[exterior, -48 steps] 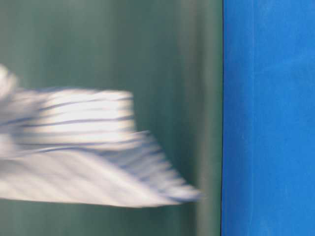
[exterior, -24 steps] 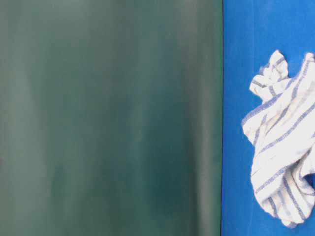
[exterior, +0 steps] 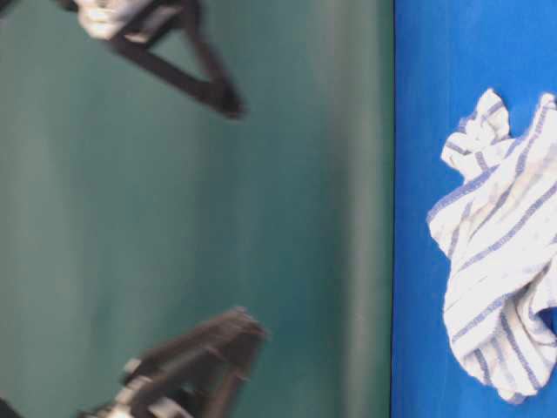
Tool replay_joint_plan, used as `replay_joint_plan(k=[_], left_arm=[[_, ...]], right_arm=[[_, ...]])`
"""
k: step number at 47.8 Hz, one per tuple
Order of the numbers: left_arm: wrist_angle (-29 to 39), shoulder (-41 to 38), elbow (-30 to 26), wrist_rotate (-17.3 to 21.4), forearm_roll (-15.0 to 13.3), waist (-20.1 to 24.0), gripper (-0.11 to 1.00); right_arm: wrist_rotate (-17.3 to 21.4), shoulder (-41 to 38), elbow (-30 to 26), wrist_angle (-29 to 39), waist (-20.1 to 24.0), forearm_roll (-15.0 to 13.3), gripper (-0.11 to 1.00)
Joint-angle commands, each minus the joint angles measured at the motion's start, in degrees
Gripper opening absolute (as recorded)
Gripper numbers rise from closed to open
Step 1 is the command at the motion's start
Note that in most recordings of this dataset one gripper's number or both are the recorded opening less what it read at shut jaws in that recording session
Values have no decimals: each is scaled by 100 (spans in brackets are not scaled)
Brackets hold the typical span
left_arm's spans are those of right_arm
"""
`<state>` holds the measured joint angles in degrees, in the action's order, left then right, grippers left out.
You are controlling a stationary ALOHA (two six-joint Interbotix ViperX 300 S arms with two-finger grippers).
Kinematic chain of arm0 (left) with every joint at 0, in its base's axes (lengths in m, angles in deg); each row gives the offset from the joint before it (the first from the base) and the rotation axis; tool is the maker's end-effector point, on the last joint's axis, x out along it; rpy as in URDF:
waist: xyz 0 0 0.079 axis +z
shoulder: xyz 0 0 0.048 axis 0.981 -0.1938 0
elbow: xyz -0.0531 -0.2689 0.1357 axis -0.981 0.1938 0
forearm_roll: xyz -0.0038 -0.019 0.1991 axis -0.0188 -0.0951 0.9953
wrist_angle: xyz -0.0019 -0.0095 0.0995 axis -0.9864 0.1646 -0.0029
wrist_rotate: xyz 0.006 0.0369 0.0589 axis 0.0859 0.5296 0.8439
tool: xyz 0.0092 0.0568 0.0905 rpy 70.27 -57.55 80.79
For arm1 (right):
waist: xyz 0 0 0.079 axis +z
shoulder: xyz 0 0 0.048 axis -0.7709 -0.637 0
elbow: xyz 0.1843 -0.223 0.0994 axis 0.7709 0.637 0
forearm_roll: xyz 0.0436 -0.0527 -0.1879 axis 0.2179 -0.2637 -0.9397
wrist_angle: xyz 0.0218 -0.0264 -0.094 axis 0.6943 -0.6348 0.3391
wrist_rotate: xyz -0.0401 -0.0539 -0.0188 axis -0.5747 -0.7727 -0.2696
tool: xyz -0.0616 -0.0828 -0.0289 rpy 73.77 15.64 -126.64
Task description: Lift the towel with both arms.
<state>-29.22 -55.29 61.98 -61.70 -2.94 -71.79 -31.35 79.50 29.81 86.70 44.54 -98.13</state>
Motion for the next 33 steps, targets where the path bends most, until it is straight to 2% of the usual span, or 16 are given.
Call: replay_joint_plan(k=[1,18,33], left_arm=[[-264,-18,185,9,0,-18,92],[-1600,-949,1037,-9,-9,-97,92],[-2259,-2118,1020,-9,-35,-97,92]], right_arm=[[53,-220,62,-316,-35,-18,67],[167,-1468,237,-1283,-44,132,67],[176,-2443,141,-1863,97,387,67]])
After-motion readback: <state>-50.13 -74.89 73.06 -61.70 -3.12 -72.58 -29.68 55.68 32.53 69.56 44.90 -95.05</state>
